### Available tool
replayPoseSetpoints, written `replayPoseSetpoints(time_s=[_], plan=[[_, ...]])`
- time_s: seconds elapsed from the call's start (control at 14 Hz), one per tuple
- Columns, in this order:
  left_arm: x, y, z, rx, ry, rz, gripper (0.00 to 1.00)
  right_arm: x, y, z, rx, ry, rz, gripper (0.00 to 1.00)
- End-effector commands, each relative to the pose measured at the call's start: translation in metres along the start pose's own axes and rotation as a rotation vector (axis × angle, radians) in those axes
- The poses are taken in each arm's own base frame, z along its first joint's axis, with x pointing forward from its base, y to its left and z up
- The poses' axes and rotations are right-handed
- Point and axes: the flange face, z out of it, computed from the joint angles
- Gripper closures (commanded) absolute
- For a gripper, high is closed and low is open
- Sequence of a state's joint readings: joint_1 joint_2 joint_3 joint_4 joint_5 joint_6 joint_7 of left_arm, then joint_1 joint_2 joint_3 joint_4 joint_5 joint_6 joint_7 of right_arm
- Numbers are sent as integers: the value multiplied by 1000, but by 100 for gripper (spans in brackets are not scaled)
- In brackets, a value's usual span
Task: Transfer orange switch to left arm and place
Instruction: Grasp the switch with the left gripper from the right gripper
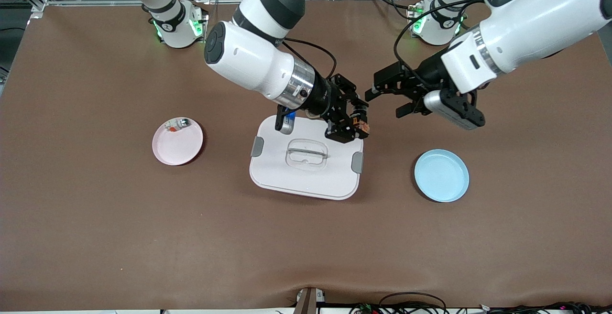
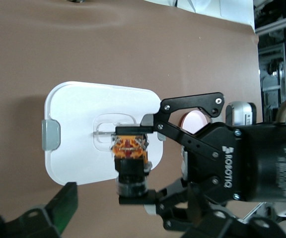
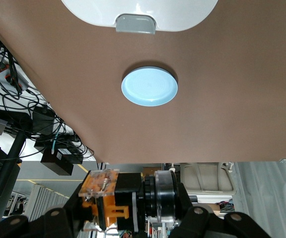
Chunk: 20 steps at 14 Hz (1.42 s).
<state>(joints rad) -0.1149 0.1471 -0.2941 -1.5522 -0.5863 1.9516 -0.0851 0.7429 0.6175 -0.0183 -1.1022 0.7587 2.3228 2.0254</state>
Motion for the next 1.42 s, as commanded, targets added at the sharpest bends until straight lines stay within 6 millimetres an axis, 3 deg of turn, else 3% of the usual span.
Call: replayPoseSetpoints(time_s=[0.0,0.5,0.64,0.71,0.78,0.93,1.0,1.35], plan=[[5,-9,4,-15,1,61,13,-12,2,3,4,-37,21,100],[12,-13,26,-21,3,50,17,-20,4,2,50,-80,23,100],[11,-5,34,-26,0,27,19,-20,3,2,51,-81,24,100],[10,-3,36,-26,-4,21,25,-20,3,2,51,-81,24,100],[9,-3,36,-25,-2,22,38,-22,3,0,53,-86,22,100],[9,-4,38,-21,-6,21,81,-22,3,0,53,-86,22,100],[9,-3,38,-22,-7,22,97,-22,3,0,53,-86,24,100],[9,-3,39,-10,-7,43,100,-22,2,-1,54,-85,41,100]])
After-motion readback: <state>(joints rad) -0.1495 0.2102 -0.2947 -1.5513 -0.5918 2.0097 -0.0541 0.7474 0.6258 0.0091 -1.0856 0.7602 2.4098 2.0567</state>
